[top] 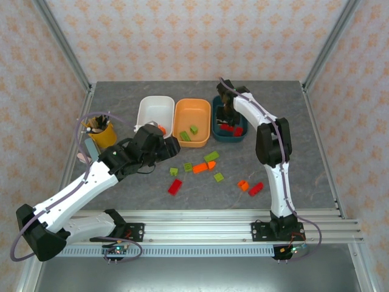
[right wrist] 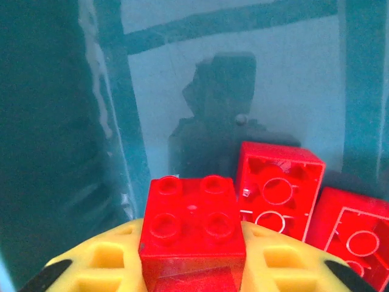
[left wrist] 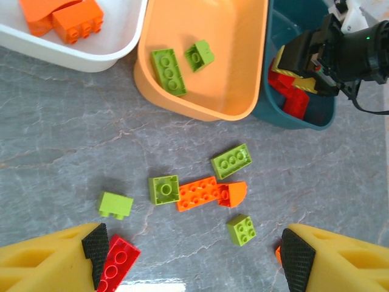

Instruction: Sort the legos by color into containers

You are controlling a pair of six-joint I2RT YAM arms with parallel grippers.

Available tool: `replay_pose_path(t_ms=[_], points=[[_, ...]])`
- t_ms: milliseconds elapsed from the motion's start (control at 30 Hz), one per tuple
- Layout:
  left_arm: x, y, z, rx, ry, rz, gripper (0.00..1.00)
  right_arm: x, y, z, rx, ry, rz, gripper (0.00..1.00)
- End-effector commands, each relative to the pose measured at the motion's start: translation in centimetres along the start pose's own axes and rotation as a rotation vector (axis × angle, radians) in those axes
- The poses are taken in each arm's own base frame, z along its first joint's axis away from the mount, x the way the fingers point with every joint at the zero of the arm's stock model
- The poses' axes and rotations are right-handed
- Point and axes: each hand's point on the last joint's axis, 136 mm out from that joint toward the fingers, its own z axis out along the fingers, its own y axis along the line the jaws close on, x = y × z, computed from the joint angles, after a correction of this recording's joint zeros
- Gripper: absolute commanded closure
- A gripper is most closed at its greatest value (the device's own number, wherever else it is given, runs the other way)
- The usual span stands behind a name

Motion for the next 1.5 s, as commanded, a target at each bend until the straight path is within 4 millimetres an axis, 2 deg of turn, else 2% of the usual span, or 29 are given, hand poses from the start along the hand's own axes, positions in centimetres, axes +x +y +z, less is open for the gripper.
replay_pose_path(t_ms=[0,133,233,367,467,567,767,833,933,1133,1367,1467], points=[[0.1,1.4,-0.8,-0.052,-0.017,-0.025,0.23,0.5,-0.1,-0.7,0.001,0.021,0.024,0.60],[0.9,1.9,-0.2,-0.069,0.011,-0.032,0.23,0.2,-0.1,-2.2,-0.007,-0.007,0.017,0.50],[2.2,3.0,1.1,-0.132,0.068,-0.061,0.24,-0.3,0.5,-4.8,-0.042,-0.059,0.006,0.47],[4.3,4.7,3.4,-0.238,0.142,-0.181,0.25,-0.3,1.4,-9.3,-0.107,-0.149,-0.040,0.47],[5.5,5.3,6.0,-0.289,0.174,-0.334,0.27,1.8,2.8,-12.4,-0.175,-0.229,-0.120,0.47],[6.1,6.2,8.2,-0.373,0.206,-0.469,0.27,6.1,4.0,-13.9,-0.238,-0.252,-0.218,0.47],[6.9,7.3,11.3,-0.475,0.207,-0.665,0.29,15.1,4.4,-14.4,-0.343,-0.237,-0.336,0.45],[7.6,7.5,12.3,-0.489,0.224,-0.723,0.30,17.0,4.0,-14.9,-0.383,-0.243,-0.342,0.45],[8.3,7.5,13.8,-0.494,0.240,-0.772,0.31,19.0,2.5,-14.8,-0.393,-0.234,-0.321,0.45],[8.6,7.5,14.6,-0.525,0.250,-0.763,0.39,20.1,0.4,-14.9,-0.357,-0.236,-0.303,0.45],[8.6,7.8,15.4,-0.531,0.237,-0.755,0.58,19.6,0.7,-15.4,-0.361,-0.247,-0.284,0.45],[7.6,7.8,14.6,-0.531,0.210,-0.721,0.60,19.4,0.8,-15.9,-0.367,-0.264,-0.273,0.46]])
